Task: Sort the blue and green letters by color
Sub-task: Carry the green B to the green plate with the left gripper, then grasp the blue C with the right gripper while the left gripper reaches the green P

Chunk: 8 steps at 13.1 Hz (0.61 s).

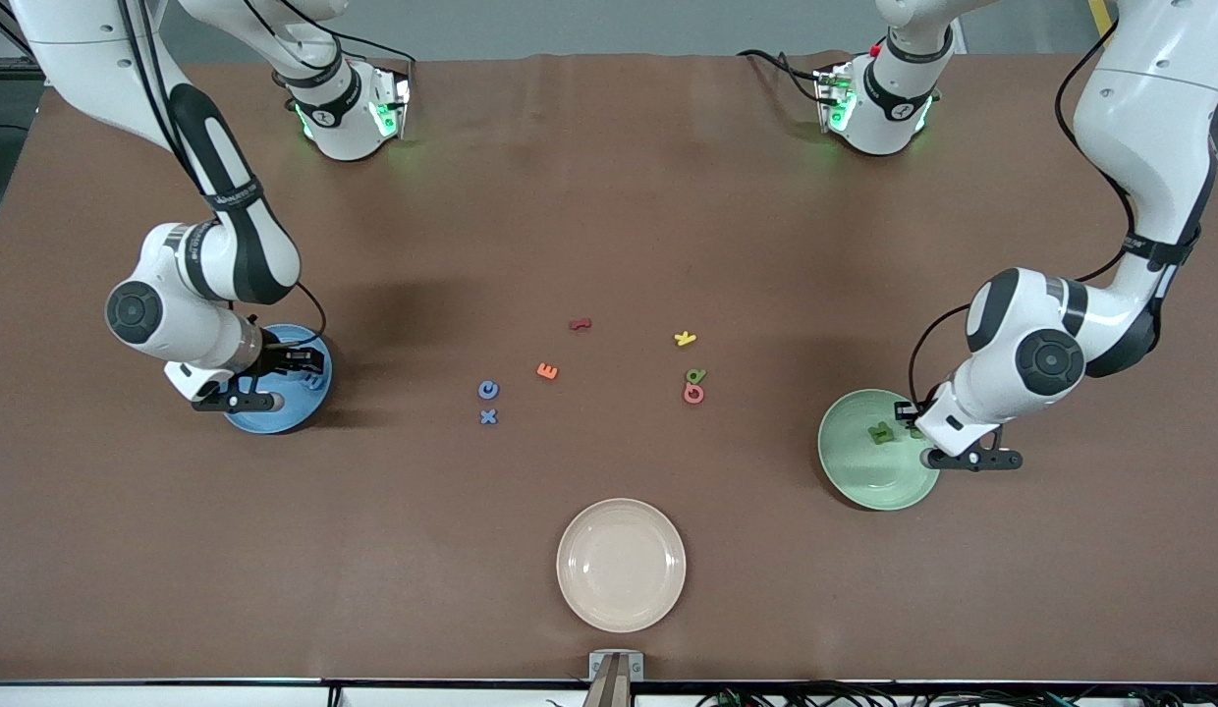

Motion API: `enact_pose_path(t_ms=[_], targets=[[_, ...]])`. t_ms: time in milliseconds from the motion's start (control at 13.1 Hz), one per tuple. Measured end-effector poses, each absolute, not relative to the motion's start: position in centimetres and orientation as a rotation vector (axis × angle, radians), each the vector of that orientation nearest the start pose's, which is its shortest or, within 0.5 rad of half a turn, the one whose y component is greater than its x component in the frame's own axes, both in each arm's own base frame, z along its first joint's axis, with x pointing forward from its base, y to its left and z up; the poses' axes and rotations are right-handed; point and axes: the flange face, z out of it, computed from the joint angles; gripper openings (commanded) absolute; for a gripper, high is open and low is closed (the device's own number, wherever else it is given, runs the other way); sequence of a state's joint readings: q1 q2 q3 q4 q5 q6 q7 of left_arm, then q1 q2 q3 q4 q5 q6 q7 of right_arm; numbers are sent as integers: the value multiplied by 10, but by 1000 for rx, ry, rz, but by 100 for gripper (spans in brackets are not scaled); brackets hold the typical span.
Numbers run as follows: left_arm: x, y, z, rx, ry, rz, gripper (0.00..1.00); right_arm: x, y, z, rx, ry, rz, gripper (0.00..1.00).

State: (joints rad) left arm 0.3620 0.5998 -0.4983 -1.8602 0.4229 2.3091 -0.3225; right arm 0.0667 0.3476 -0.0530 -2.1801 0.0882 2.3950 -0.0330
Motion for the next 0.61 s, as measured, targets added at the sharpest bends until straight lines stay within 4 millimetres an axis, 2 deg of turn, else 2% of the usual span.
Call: enact_pose_path(t_ms=[228, 457, 609], targets=[[630, -66, 221, -3106, 76, 66, 0, 551, 73, 227, -3108, 170, 182, 65], [631, -72, 223, -3114, 89, 45, 0, 550, 158, 239, -3108, 330, 144, 65], [632, -81, 220, -3125, 102, 22, 0, 550, 205, 234, -3107, 377, 131, 65]])
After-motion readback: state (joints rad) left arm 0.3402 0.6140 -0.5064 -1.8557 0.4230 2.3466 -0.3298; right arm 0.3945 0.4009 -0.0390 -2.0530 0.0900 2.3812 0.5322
